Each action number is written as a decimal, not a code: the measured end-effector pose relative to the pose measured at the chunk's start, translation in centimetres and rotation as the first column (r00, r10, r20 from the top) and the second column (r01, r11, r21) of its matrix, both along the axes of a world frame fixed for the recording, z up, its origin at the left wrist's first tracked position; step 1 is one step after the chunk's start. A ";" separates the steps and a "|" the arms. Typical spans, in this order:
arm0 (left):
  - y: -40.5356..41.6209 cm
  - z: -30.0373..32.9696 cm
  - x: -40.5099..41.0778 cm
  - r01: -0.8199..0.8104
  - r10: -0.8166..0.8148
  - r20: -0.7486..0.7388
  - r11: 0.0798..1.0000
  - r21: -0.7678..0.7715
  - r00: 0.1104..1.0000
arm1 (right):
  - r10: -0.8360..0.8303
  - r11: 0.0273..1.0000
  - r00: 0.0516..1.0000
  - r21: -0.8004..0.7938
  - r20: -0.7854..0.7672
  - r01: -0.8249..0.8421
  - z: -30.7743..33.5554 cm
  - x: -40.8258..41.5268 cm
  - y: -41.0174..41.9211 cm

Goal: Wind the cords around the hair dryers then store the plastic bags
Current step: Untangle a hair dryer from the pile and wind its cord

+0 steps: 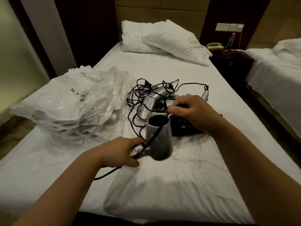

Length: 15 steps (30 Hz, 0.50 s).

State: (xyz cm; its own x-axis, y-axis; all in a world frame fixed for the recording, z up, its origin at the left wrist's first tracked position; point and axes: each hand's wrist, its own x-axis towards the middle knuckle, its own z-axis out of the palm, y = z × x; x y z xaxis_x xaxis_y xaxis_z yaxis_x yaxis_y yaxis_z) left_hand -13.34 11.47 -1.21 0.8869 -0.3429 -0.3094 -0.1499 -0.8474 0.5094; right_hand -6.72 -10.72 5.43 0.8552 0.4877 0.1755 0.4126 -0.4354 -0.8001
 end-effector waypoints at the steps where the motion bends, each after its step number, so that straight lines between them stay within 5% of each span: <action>1: -0.4 0.2 -0.1 0.060 -0.061 0.012 0.996 0.071 0.998 | 0.005 0.999 1.000 0.037 -0.004 -0.004 0.2 0.1 0.5; 4: -1.4 1.3 -0.5 0.155 -0.178 0.067 0.952 0.263 0.982 | 0.019 0.999 0.999 0.049 -0.026 -0.017 0.4 0.8 1.6; 6: -1.5 2.0 -0.8 0.188 -0.222 0.110 0.947 0.260 0.969 | -0.024 0.999 0.996 0.035 -0.083 0.027 -0.6 1.5 1.5; 11: 0.2 3.9 -1.6 0.075 -0.050 0.161 0.985 -0.156 0.986 | -0.101 0.983 0.926 0.107 -0.363 0.149 -6.1 1.8 -0.8; 15: 1.2 5.0 -2.0 -0.066 0.111 0.052 0.841 -0.536 0.992 | -0.092 0.994 0.931 0.015 -0.353 0.105 -10.0 -0.6 0.3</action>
State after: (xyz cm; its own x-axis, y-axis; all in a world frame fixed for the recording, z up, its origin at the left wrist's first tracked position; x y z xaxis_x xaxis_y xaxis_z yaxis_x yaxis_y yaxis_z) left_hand -15.37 12.65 3.79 0.9349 -0.3536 -0.0305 -0.1456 -0.4603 0.8757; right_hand -7.32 -10.47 -4.57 0.9085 0.3970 -0.1302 0.0588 -0.4301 -0.9009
